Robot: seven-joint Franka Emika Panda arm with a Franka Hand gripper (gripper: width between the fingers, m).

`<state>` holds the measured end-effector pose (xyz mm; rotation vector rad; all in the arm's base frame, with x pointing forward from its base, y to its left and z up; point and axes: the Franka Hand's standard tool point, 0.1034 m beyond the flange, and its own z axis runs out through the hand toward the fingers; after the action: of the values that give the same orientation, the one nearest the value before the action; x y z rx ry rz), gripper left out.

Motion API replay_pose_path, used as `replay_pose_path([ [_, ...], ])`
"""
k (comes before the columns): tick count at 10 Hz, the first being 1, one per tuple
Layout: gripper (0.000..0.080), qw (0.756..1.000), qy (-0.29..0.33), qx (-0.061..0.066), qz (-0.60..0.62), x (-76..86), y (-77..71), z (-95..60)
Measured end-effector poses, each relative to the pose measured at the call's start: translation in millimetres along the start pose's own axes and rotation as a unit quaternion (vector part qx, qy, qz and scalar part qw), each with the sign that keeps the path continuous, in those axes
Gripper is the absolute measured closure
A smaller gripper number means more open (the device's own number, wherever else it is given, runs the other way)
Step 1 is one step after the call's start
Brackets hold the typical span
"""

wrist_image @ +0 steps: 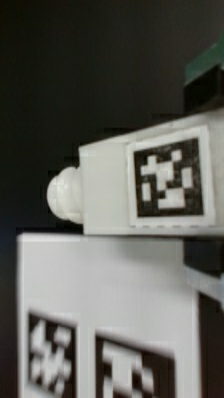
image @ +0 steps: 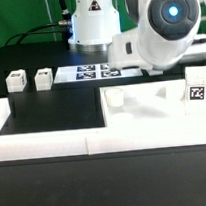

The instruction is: Assemble square table

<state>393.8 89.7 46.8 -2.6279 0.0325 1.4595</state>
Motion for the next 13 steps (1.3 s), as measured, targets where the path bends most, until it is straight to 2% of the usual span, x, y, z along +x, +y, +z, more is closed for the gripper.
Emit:
replay_pose_path([
  [1,0.0509,1.0,0.008,0.008,-0.007,-15.0,6.9,-21.2],
  [2,0.0509,1.0,0.013,0.009,-0.006,-23.7,11.1,-32.4],
  [4,0.0509,0.998,0.07,0.007,-0.006,-16.1,11.4,-38.9],
  [6,0.0509,0.991,0.131,0.006,-0.006,-17.0,13.1,-40.0],
  [7,0.0509,0.986,0.166,0.003,-0.01,-11.6,15.0,-46.1],
  [8,0.0509,0.981,0.192,0.001,-0.036,-9.9,22.0,-68.8],
  [10,0.0509,0.959,0.272,-0.005,-0.075,-9.9,38.2,-141.3],
  [11,0.0509,0.944,0.319,-0.013,-0.087,-9.5,38.9,-171.0],
  [12,0.0509,0.932,0.352,-0.017,-0.084,-10.3,32.5,-179.5],
  [13,0.0509,0.924,0.373,-0.02,-0.084,-8.5,35.4,-172.9],
])
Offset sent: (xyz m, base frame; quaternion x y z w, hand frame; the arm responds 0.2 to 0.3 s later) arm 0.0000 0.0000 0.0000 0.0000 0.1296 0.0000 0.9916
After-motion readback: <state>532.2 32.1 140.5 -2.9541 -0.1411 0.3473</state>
